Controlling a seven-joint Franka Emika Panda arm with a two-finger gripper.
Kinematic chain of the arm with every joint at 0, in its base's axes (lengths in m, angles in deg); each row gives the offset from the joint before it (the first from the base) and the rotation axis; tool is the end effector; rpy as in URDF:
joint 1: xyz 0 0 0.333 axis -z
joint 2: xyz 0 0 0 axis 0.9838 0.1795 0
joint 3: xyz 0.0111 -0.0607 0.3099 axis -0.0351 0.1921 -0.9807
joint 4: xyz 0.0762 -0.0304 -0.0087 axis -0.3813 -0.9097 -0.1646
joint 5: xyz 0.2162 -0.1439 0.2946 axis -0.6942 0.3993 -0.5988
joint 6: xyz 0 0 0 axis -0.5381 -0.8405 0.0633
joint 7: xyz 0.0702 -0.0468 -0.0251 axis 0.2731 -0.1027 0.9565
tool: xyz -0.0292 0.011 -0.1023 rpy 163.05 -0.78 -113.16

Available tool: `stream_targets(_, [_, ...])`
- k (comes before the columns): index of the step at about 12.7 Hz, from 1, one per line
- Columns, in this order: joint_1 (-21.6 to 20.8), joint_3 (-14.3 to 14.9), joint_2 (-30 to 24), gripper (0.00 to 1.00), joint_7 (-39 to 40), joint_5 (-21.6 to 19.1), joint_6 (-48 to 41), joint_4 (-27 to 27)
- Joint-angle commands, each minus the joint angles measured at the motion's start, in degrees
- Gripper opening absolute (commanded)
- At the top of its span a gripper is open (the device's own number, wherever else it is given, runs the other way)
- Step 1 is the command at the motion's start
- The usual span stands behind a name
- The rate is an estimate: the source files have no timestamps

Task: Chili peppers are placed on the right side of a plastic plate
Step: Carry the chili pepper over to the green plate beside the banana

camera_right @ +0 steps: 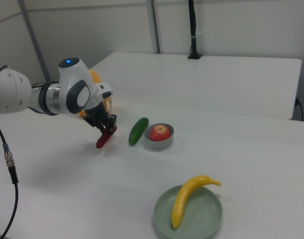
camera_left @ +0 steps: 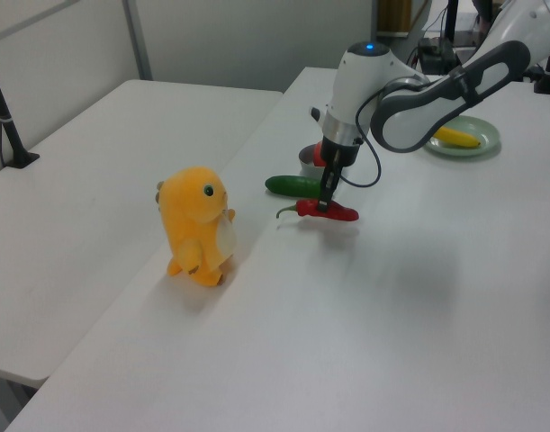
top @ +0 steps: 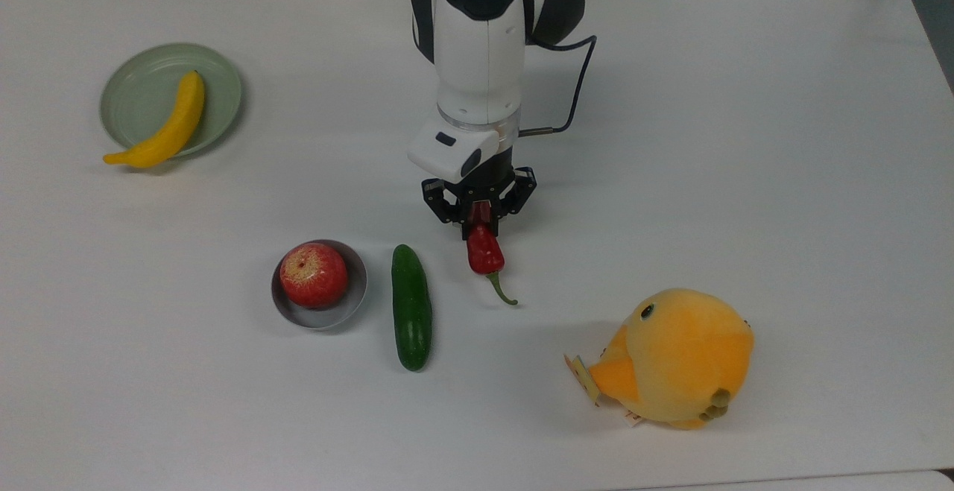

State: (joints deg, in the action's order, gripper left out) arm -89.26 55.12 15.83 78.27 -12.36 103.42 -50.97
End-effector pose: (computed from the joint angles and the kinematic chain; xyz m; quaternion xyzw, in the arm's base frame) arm 0.6794 0.1398 0.3473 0.9850 0.1070 0.1354 0.0011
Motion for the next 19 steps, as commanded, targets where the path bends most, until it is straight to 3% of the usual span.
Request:
stream_targets(1, [2.12,-0.16,-4.23,0.00,-1.49,0.01,-1.97,-0.88])
stream_targets(4, [5.19,0.19,-5.37,0.00,-1.05,0.01,-3.46,0.17])
stream_targets(10, [11.44,0.37,-7.49,0.00,0.44,-0.17,-14.70,4.47])
stream_targets(15, [16.79,0.89,-7.84,0.00,13.69,-4.12,-25.70,9.84])
stream_targets(19, [20.14,4.49,-9.33,0.00,22.75,-4.38,-25.80,9.67])
